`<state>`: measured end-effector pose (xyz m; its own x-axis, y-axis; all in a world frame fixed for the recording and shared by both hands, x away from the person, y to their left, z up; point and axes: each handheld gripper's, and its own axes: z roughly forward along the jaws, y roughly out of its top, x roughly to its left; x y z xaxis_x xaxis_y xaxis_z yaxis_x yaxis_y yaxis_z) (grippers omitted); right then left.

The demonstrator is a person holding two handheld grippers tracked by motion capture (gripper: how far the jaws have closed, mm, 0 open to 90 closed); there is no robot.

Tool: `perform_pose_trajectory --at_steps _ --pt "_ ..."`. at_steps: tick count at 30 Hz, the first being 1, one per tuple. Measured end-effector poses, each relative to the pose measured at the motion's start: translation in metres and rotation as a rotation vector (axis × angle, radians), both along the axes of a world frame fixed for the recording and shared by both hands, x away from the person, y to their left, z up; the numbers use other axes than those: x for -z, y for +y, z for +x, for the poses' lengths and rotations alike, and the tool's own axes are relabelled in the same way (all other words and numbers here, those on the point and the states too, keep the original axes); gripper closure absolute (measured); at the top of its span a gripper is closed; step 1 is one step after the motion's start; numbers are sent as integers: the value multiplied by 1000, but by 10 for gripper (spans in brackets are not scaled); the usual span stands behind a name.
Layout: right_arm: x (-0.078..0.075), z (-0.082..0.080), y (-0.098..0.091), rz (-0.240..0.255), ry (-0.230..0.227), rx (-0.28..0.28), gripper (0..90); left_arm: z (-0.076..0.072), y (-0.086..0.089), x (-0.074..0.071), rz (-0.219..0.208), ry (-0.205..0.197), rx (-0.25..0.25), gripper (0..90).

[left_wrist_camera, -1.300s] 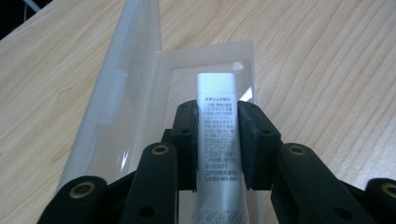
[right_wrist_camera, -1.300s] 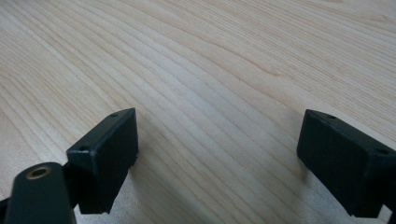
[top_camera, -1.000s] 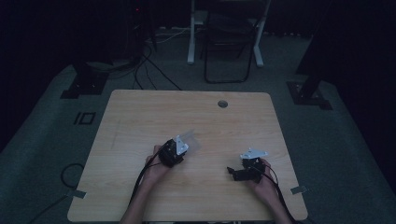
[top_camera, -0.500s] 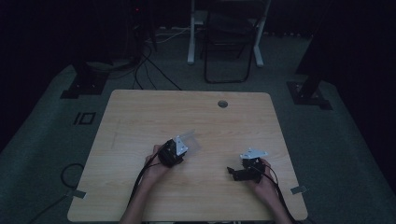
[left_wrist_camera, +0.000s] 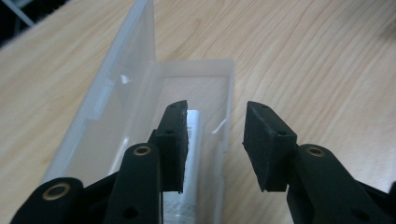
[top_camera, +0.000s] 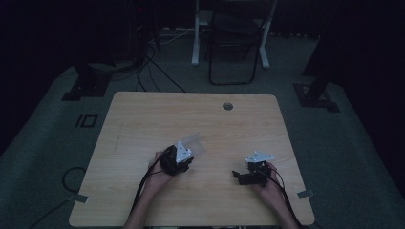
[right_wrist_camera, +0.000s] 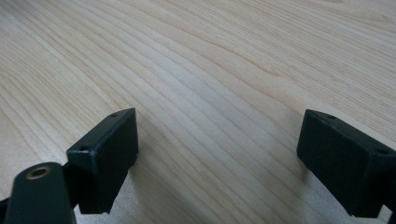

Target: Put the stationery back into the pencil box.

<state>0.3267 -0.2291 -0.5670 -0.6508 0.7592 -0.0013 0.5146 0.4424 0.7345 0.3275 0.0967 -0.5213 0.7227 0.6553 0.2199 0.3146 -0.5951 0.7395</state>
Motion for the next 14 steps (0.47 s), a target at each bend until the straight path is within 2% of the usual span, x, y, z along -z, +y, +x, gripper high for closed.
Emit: perform_pose_trajectory --at_steps 6,10,14 --pt "0 0 0 0 0 0 126 -8 0 1 -31 32 18 572" --pt "0 0 0 0 -1 0 126 -13 -2 5 -34 54 29 560" --pt "0 0 0 0 0 0 126 -24 -4 12 -63 84 52 547"
